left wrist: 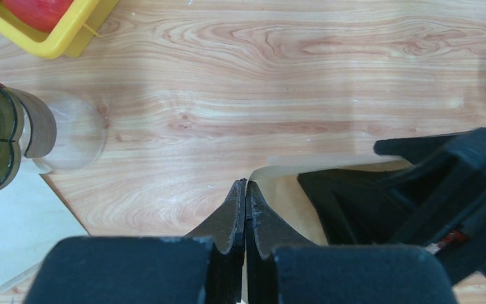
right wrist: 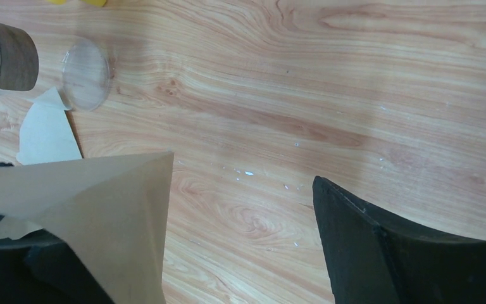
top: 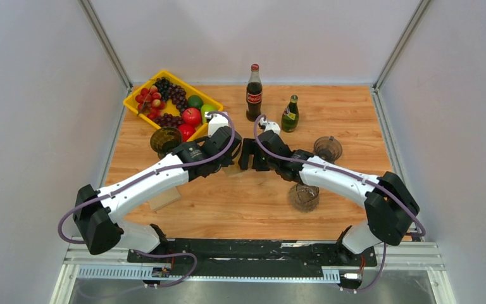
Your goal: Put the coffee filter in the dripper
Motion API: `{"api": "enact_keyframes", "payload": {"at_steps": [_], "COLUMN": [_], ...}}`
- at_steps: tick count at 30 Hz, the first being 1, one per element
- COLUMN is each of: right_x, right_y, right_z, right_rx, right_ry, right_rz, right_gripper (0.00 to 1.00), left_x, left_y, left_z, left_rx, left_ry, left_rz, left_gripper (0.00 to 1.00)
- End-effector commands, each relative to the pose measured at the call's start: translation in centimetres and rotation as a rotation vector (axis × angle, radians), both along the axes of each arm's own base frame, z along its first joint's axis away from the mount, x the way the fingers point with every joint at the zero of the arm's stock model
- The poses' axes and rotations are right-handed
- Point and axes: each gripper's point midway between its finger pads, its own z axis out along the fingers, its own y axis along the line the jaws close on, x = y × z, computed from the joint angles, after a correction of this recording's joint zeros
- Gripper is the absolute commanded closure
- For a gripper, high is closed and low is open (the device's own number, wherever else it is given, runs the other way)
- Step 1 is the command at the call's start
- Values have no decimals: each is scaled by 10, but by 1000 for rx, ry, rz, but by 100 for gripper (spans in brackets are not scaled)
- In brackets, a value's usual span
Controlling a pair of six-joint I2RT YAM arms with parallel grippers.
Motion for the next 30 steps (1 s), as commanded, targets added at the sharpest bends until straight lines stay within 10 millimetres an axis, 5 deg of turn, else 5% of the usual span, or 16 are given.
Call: {"api": "enact_keyframes", "payload": {"at_steps": [1,17,24,30], "right_x": [0,-9,-12,-14], "right_y": [-13,-14,9,5], "right_z": [17,26,81,128], "right_rx": [-25,-22,80,141], "right_ry": [-82,-108,-194,-293], "right_rz": [11,89,211,212], "right_gripper": [13,9,4,0], "left_x": [-1,-11,-11,-9], "left_y": [10,24,16,11], "left_z": [19,29,25,27], "left_rx": [-3,-40,-51,-55], "left_ry": [-44,-67,-48,-47], "left_rz": [29,48,25,17], "left_gripper": [100,100,100,100]}}
